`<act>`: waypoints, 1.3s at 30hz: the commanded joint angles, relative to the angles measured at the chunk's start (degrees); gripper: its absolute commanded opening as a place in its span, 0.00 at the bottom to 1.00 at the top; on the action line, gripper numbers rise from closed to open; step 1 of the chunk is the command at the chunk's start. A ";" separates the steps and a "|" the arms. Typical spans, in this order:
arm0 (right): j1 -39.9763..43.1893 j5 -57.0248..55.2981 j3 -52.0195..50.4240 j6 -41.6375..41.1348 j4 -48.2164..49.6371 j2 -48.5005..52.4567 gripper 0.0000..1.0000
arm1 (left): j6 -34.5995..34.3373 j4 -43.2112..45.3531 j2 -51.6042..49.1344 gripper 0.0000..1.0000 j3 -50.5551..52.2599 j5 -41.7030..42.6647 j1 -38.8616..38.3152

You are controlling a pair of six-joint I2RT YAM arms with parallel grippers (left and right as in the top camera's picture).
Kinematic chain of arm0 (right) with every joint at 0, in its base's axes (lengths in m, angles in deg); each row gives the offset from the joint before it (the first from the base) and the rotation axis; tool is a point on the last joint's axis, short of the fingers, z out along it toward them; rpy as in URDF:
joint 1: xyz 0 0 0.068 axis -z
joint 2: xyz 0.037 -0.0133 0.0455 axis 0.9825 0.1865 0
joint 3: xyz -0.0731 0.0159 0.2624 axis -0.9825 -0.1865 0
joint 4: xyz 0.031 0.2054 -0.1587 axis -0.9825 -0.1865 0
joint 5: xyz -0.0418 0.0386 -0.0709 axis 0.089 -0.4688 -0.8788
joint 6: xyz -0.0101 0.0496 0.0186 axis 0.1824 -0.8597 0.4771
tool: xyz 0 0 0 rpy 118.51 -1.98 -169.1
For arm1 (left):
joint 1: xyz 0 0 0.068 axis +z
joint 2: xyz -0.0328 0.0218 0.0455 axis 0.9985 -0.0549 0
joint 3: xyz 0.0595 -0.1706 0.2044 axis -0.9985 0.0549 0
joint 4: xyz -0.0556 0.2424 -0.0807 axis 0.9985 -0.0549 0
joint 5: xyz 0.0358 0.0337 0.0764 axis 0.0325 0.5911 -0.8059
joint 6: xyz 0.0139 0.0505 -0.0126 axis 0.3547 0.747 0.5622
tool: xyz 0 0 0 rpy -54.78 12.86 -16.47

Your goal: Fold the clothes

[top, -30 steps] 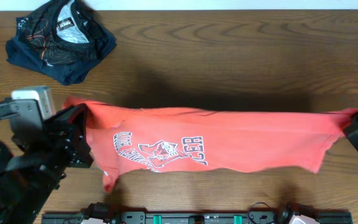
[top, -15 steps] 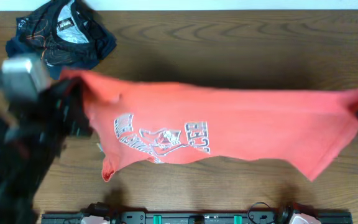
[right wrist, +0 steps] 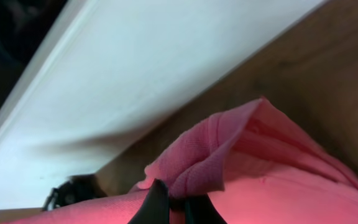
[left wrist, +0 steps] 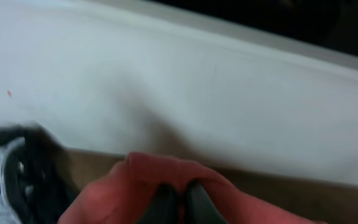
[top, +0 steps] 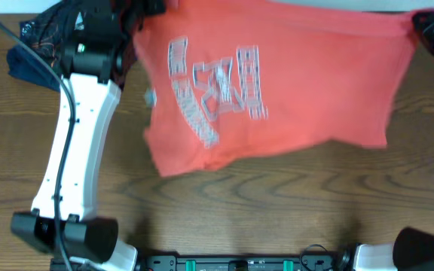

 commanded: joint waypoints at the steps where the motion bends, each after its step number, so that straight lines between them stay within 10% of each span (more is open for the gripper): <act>1: 2.67 2.60 10.05 0.76 1.09 -0.39 0.02 | 0.07 1.95 2.32 0.06 -12.79 -4.13 0.04; 18: 3.63 -6.45 11.56 10.23 -24.11 5.33 0.01 | 2.49 -28.24 -5.97 0.07 -17.27 -4.07 0.02; 39: 3.63 -6.88 -26.62 9.51 -22.16 5.55 0.01 | -3.19 -69.79 -14.47 0.06 -13.55 5.07 -0.76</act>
